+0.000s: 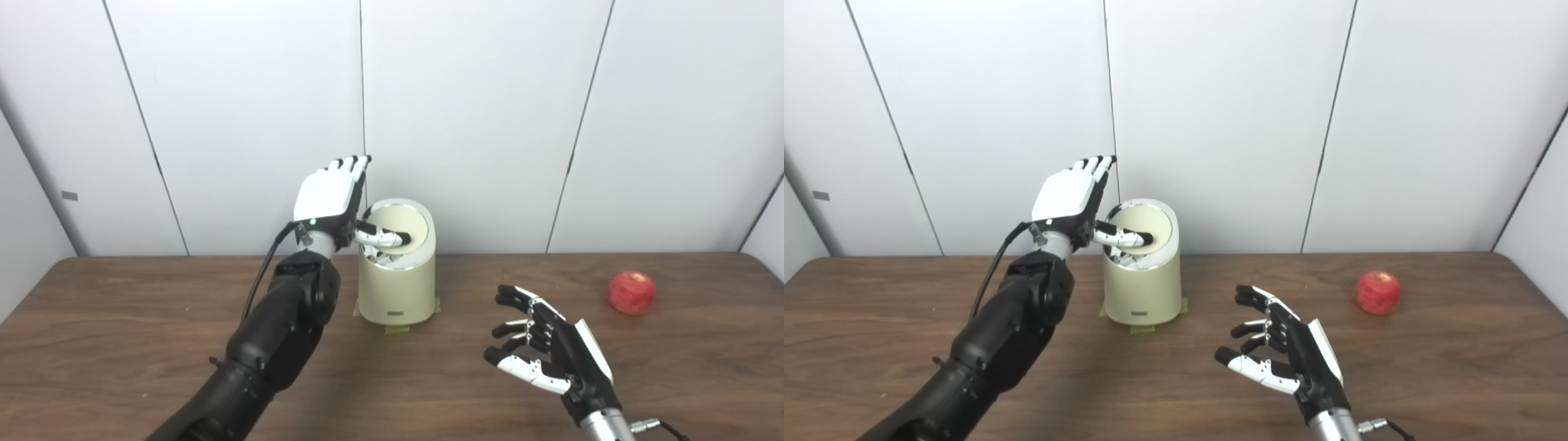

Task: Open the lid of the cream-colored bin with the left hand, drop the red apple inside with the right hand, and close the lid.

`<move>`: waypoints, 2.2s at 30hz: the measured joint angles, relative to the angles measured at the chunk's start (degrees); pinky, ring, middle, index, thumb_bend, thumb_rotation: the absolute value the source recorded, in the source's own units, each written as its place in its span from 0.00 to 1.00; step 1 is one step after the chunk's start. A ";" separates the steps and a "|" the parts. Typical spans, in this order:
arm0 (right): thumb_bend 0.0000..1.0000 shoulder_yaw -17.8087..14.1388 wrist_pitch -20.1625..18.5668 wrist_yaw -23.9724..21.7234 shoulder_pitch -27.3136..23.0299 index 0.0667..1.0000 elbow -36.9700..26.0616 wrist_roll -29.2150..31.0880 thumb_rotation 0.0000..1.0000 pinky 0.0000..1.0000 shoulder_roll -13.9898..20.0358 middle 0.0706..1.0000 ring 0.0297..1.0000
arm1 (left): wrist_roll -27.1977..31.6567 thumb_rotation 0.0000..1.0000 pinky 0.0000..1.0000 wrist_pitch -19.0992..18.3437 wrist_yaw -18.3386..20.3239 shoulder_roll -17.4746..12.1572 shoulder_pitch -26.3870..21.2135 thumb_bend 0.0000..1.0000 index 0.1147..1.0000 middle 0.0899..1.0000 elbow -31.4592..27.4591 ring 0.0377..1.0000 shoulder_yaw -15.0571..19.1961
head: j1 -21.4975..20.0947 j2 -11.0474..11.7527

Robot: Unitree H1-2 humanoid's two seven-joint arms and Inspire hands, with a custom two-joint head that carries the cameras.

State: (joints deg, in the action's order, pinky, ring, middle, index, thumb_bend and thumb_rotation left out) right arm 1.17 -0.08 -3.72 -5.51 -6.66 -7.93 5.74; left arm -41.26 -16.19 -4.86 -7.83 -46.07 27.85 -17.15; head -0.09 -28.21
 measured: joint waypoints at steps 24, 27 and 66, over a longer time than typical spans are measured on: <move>0.61 0.43 0.39 -0.18 -0.08 0.78 1.28 0.01 0.35 0.46 0.45 0.79 0.58 | 30.30 0.21 0.71 10.10 3.15 1.36 24.39 0.70 0.80 0.78 -24.47 0.75 16.90 | 0.70 -0.18; 0.61 0.43 0.42 -0.18 -0.10 0.78 1.32 0.02 0.34 0.46 0.46 0.79 0.58 | 32.34 0.21 0.71 10.18 3.77 1.33 27.35 0.70 0.80 0.77 -25.82 0.75 17.38 | 0.62 -0.09; 0.84 -1.41 -26.57 -7.43 -17.01 0.83 -2.23 -18.91 0.21 0.71 23.38 0.85 0.82 | 39.38 0.03 0.66 21.75 9.57 -2.16 36.42 0.57 0.82 0.77 -23.95 0.70 18.79 | -24.34 5.98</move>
State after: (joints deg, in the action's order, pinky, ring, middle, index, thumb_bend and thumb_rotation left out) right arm -0.24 -26.65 -11.14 -22.52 -8.89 -26.84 29.12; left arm -1.88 5.57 4.71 -10.00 -9.65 3.91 1.64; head -24.43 -22.24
